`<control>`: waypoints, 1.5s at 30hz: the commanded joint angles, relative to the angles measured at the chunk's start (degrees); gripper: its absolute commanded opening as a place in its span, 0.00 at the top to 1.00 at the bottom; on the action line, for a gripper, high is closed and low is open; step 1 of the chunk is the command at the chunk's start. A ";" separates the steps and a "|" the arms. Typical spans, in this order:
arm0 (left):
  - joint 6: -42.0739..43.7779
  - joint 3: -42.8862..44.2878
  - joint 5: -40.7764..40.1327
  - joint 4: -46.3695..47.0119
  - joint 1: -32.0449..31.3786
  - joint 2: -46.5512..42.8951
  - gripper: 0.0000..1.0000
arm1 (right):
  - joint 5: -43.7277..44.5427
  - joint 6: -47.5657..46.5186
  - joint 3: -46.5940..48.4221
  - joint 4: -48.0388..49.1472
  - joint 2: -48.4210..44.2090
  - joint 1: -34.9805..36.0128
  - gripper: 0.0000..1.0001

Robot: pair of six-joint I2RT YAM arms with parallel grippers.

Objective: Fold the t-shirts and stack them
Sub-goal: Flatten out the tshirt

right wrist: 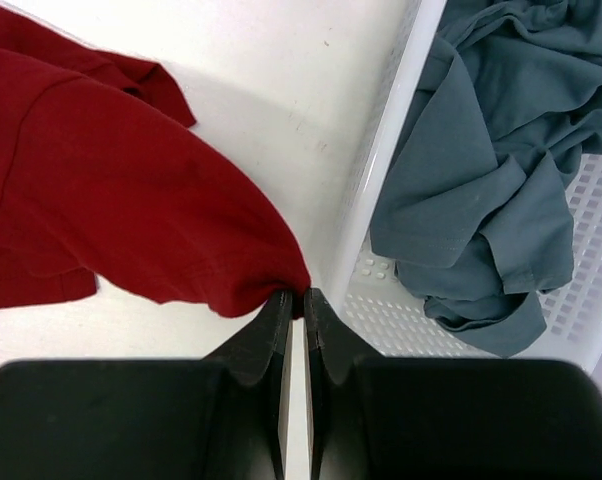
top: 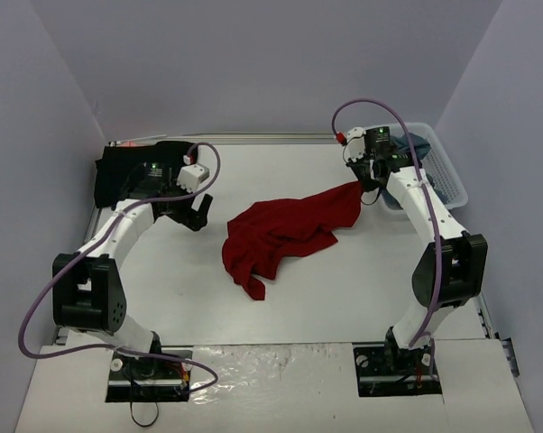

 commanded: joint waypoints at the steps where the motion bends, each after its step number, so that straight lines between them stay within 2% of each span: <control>1: 5.62 3.69 5.27 -8.20 -4.53 1.65 0.09 | 1.73 0.27 0.21 1.97 0.10 -0.88 1.00; 7: 14.68 6.07 9.41 -19.02 -11.74 6.05 0.18 | 1.73 0.27 -1.11 2.76 0.98 -1.49 1.00; 12: 17.32 4.40 7.83 -19.21 -19.73 5.79 0.19 | 1.90 0.36 -2.08 3.38 1.95 -1.85 1.00; 18: 17.41 4.93 3.62 -19.56 -24.49 10.09 0.17 | 1.99 0.44 -3.31 4.08 2.57 -2.20 1.00; 19: 17.15 5.02 3.18 -19.65 -24.93 11.84 0.28 | 1.91 0.53 -3.31 4.08 2.66 -2.20 1.00; 22: 16.71 5.55 -0.16 -19.65 -26.52 15.27 0.41 | 1.82 0.36 -3.75 4.35 2.66 -2.37 1.00; 24: 16.54 5.90 -1.48 -19.39 -26.61 16.25 0.54 | 1.64 0.27 -4.19 4.44 2.48 -2.55 1.00; 25: 16.10 5.90 -1.92 -19.13 -26.61 16.51 0.65 | 1.64 0.18 -4.36 4.52 2.39 -2.64 1.00; 26: 15.83 5.81 -2.27 -18.86 -26.61 16.34 0.86 | 1.73 0.09 -4.45 4.70 2.31 -2.73 1.00; 27: 15.83 5.81 -2.97 -18.69 -26.61 16.25 0.97 | 1.73 0.01 -4.71 4.70 2.22 -2.99 1.00; 33: 15.04 6.07 -6.57 -17.37 -26.43 10.91 0.97 | 1.90 -0.61 -4.72 4.79 0.90 -3.60 1.00; 37: 13.99 8.44 -18.06 -15.44 -25.12 6.85 0.98 | 2.96 -0.79 -2.27 4.70 -1.21 -4.39 1.00; 41: 12.76 15.63 -21.78 -16.22 -20.12 4.83 0.98 | 3.40 -0.61 1.69 4.70 -3.58 -5.10 1.00; 45: 11.00 19.25 -24.85 -14.04 -15.10 0.80 0.98 | 2.78 0.00 5.65 4.79 -5.78 -5.36 1.00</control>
